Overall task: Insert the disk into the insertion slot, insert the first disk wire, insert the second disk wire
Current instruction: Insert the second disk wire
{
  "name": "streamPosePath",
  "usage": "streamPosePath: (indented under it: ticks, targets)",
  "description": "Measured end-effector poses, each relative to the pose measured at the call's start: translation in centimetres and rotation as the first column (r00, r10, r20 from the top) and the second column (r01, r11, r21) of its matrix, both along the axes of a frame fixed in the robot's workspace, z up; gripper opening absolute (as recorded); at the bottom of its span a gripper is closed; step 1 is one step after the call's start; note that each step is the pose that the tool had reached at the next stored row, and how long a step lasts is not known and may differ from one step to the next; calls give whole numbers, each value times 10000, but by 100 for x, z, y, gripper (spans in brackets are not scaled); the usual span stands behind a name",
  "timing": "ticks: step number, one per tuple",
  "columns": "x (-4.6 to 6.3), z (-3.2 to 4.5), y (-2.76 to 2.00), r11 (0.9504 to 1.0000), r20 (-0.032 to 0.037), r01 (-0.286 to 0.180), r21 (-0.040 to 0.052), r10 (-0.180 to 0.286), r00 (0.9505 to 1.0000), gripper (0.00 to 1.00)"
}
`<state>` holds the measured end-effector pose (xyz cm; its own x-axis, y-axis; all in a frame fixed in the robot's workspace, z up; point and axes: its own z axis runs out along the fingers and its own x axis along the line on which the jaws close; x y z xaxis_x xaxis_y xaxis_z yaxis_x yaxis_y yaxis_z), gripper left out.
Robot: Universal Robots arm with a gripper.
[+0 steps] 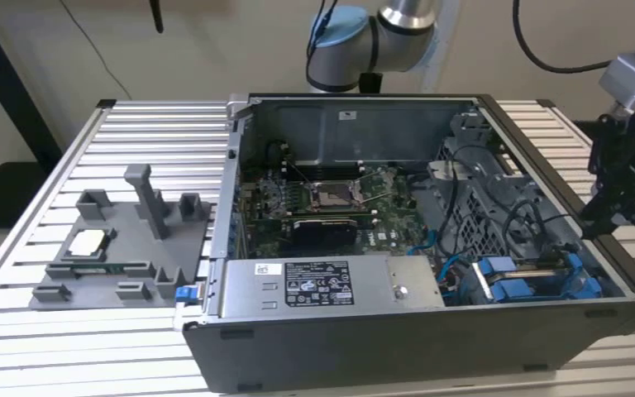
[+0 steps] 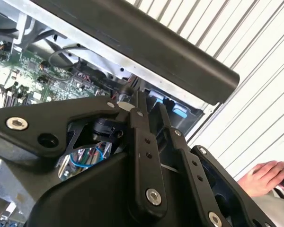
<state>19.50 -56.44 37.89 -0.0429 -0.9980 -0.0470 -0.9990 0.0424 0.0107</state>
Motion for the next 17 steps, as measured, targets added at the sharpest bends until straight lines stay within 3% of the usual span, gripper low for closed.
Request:
streamPosePath:
  ticks: [6,8,9,17]
  targets:
    - [8,-87,-35,10000,-8,59,2,-59,10000,27]
    - [8,-90,-35,10000,-7,65,-1,-65,10000,24]
    - [8,-90,-35,10000,-7,66,-1,-66,10000,17]
    - [8,-91,-35,10000,-7,73,1,-73,10000,17]
